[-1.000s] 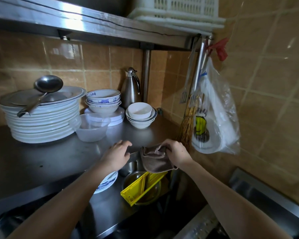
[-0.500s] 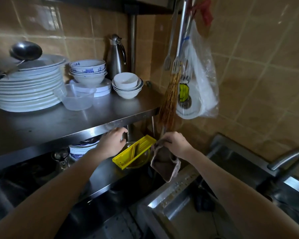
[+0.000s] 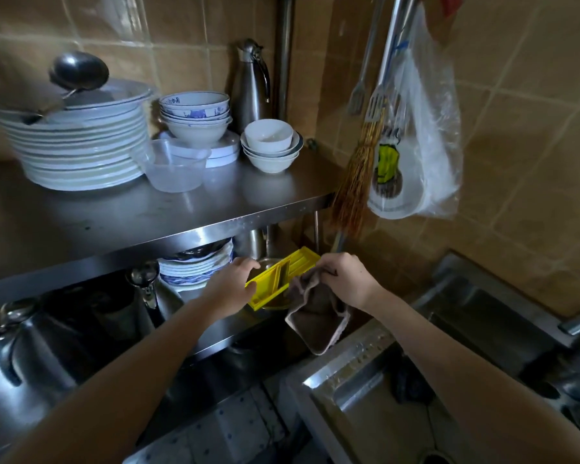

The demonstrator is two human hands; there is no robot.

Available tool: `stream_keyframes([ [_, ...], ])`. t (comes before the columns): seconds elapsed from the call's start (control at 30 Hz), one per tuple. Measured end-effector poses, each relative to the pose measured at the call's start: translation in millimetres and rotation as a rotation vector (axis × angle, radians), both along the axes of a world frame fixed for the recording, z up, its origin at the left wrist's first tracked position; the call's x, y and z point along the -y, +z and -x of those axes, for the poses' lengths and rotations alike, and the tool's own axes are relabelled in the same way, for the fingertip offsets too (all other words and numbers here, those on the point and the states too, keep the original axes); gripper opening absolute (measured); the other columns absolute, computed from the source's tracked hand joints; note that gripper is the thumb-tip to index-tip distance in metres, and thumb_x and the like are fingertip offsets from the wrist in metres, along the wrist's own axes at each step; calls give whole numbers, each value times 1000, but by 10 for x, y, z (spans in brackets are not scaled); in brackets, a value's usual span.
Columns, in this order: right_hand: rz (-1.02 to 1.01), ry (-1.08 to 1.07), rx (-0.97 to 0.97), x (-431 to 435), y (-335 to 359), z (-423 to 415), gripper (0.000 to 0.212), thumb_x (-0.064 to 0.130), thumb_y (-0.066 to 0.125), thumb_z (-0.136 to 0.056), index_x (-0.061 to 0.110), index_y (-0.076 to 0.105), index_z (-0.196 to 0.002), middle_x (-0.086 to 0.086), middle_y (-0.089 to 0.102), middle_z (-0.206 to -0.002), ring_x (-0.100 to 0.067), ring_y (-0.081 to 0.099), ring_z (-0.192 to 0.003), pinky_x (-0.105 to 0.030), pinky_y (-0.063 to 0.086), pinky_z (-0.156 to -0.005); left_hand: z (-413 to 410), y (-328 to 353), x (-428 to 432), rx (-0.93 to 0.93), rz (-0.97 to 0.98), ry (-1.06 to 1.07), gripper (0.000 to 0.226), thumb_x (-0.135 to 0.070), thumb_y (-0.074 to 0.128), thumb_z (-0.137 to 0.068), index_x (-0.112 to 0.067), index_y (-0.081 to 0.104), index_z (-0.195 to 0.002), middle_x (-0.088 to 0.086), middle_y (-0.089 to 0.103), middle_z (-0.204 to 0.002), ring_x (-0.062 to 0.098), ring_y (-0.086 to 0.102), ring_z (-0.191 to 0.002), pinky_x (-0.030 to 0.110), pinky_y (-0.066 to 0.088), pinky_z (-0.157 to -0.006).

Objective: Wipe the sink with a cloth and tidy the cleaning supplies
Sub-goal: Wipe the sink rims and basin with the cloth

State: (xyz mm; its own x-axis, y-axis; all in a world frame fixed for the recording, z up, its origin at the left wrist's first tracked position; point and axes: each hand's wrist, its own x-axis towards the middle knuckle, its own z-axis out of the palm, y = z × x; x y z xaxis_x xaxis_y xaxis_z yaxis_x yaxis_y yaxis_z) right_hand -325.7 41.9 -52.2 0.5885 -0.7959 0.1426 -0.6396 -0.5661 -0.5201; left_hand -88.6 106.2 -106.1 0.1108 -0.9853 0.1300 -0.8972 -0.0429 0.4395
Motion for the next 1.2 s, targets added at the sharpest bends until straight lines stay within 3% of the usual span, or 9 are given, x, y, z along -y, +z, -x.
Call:
stream_keyframes([
  [0.2,167,40,55,388,662,-297,18,3,57,-85,10,70,-94,-7,70,-95,-23,63,-94,-29,46,-76,-265,315,155,88,68,29,33,-20,51,-88,-17,52,-121,10,55,-121,31,52,-111,40,42,-92],
  [0.3,227,32,63,589,921,-427,18,2,56,-85,7,69,-97,-10,70,-98,-27,63,-98,-38,50,-83,-433,509,253,105,92,46,34,-20,49,-89,-17,51,-122,10,54,-121,31,51,-112,40,41,-92],
  [0.37,254,12,98,695,1059,-496,20,0,55,-85,7,69,-98,-10,70,-100,-25,64,-99,-34,50,-85,-550,613,301,92,98,51,34,-18,51,-88,-17,51,-122,9,53,-121,31,51,-112,39,40,-92],
  [0.63,386,10,140,1101,1603,-908,22,1,53,-86,8,71,-96,-12,70,-99,-18,59,-88,-28,43,-73,-905,841,476,89,160,109,38,-15,51,-87,-17,50,-125,11,53,-125,29,50,-114,37,37,-94],
  [0.7,380,25,162,1191,1662,-1067,22,-1,52,-86,7,71,-97,-12,69,-101,-23,62,-96,-32,50,-81,-976,891,507,97,162,123,38,-16,50,-88,-17,49,-126,11,53,-124,28,51,-111,35,37,-91],
  [0.8,356,18,178,1314,1660,-1308,24,-3,51,-86,6,70,-98,-14,69,-102,-27,62,-99,-37,51,-84,-1077,950,533,109,182,156,39,-17,50,-88,-18,48,-127,10,52,-125,28,51,-111,36,37,-90],
  [0.97,296,-37,222,1504,1393,-1521,26,-1,48,-88,9,68,-101,-13,68,-106,-30,61,-102,-32,48,-86,-1282,934,574,102,166,182,39,-23,51,-89,-19,47,-127,9,51,-128,27,51,-112,37,39,-91],
  [1.07,250,-22,59,1563,1070,-1510,27,3,46,-88,12,65,-105,-14,68,-108,-36,60,-103,-43,50,-88,-1331,865,625,91,139,203,38,-22,52,-89,-21,47,-127,7,51,-129,26,51,-114,35,38,-93],
  [1.2,262,-1,-107,1464,630,-1450,26,7,50,-84,17,64,-105,-10,69,-107,-34,60,-103,-38,47,-85,-1321,783,677,71,128,200,38,-21,53,-88,-22,48,-125,5,52,-129,26,51,-115,34,37,-93],
])
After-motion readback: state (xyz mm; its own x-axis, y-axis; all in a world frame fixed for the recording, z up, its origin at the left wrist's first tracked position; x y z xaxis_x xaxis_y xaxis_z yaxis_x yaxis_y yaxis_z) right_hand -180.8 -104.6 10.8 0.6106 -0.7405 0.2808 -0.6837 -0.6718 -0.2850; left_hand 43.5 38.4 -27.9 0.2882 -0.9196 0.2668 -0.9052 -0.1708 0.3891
